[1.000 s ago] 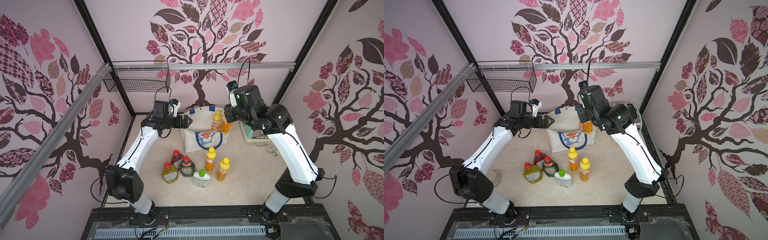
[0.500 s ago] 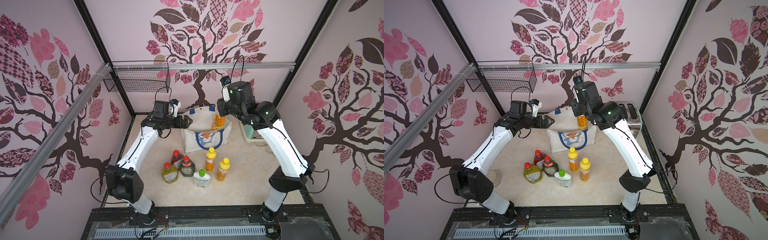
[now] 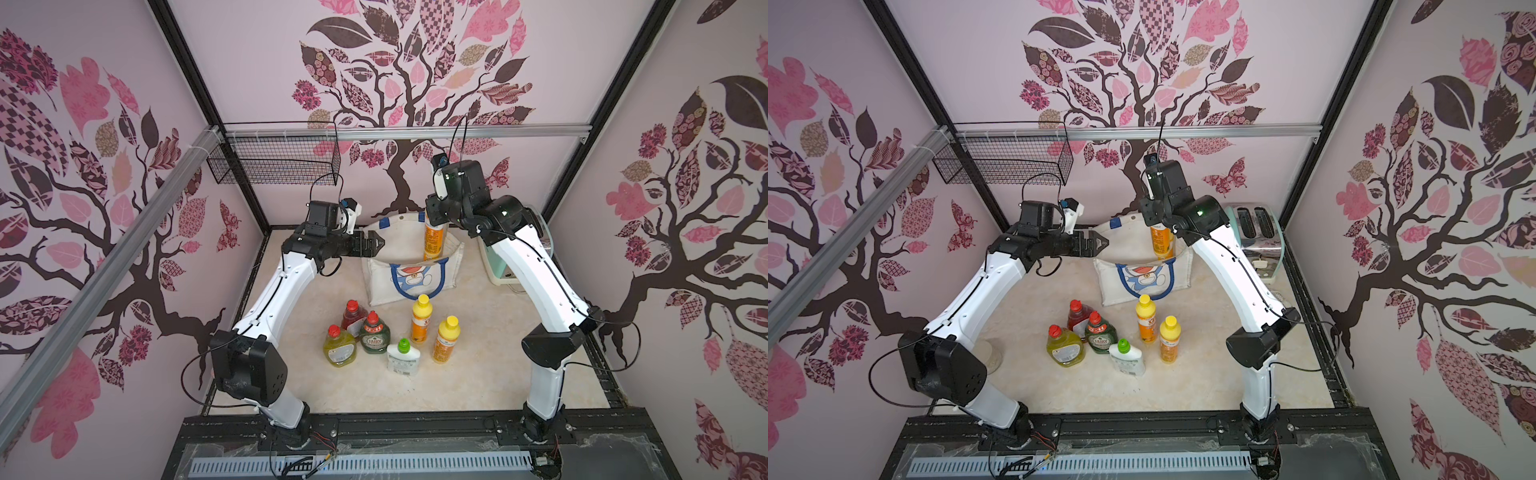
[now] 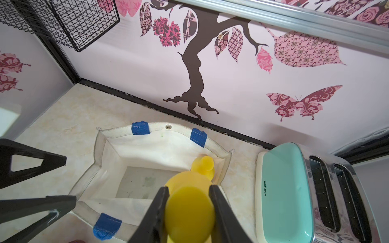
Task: Pack dish soap into the shopping bag
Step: Place the bottle of dish soap in the shopping bag.
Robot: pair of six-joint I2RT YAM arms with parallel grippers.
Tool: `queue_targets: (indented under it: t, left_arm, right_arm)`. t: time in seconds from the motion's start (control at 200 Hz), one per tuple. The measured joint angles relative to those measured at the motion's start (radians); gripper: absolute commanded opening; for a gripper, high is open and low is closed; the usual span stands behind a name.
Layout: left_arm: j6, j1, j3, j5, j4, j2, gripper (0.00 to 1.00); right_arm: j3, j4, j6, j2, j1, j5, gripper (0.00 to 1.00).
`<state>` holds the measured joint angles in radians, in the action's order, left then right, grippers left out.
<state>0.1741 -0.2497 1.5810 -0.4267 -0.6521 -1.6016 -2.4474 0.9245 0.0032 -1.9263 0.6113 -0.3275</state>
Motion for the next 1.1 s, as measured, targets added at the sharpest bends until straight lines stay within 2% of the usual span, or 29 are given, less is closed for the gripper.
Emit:
queue_targets:
  t: [0.4,0.765,1.1]
  left_arm:
    - [-0.011,0.0,0.001,0.0,-0.002,0.0,0.98]
    - [-0.014,0.0,0.002,0.001,-0.008,0.0,0.98]
    - [-0.018,0.0,0.003,0.002,-0.008,-0.008,0.98]
  right_arm:
    - [0.017,-0.028,0.0,-0.024,-0.044,0.036,0.0]
    - [0.148,-0.066,0.001,-0.021,-0.069,0.046,0.0]
    - [0.297,-0.112,0.018,0.05,-0.084,0.045,0.0]
